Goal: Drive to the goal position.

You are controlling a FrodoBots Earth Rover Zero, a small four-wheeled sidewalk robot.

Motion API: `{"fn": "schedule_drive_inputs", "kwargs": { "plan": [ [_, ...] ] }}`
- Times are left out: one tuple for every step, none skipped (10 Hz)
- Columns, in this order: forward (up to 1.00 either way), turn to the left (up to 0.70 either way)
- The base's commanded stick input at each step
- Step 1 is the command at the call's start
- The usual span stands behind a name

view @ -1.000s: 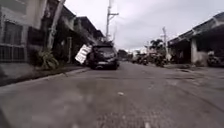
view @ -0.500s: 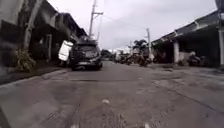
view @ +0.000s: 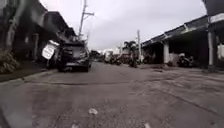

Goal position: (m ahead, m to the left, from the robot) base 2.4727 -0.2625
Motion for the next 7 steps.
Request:
{"fn": "schedule_drive_inputs", "kwargs": {
  "plan": [
    [0.7, -0.29],
    [0.7, -0.13],
    [0.7, 0.0],
    [0.7, 0.0],
    [0.7, 0.0],
    [0.7, 0.0],
    [0.7, 0.0]
  ]
}}
